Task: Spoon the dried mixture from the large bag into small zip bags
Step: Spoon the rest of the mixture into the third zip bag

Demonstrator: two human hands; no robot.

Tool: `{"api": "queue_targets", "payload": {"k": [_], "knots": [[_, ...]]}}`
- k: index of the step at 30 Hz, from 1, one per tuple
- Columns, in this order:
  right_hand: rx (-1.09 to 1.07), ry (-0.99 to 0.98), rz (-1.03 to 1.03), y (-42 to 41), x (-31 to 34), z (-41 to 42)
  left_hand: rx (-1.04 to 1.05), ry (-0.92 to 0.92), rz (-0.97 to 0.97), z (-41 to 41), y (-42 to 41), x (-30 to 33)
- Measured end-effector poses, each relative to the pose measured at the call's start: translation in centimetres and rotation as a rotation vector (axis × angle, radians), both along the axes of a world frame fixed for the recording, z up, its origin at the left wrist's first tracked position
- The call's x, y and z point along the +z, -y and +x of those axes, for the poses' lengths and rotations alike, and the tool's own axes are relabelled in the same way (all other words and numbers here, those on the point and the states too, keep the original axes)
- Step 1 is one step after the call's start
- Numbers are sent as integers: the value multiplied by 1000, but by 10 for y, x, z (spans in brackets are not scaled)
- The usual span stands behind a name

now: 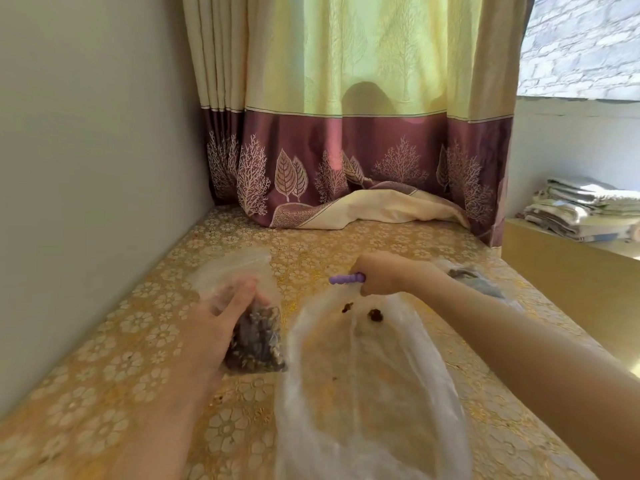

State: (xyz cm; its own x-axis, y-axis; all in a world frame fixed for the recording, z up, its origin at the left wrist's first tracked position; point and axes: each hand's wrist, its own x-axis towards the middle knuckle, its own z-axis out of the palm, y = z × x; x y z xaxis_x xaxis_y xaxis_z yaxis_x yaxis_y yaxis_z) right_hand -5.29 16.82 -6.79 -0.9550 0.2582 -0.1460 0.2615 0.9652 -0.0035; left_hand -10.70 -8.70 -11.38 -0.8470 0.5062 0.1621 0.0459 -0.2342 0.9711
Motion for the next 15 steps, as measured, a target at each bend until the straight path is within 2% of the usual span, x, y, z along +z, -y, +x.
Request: {"api": "queue_targets", "payload": {"k": [4,9,11,15], "knots": [[23,-43,-173,7,1,4,10,-23,-80,2,-7,-9],[-48,-413,-416,1,19,23,-8,-31,-126,5,-10,-14],[-205,-531,-646,-4,26,32,-23,-54,-142,6,-11,-14],[-538,-806,-1301,-7,25,51,-69,-63,-154,9,-14,-16]]}}
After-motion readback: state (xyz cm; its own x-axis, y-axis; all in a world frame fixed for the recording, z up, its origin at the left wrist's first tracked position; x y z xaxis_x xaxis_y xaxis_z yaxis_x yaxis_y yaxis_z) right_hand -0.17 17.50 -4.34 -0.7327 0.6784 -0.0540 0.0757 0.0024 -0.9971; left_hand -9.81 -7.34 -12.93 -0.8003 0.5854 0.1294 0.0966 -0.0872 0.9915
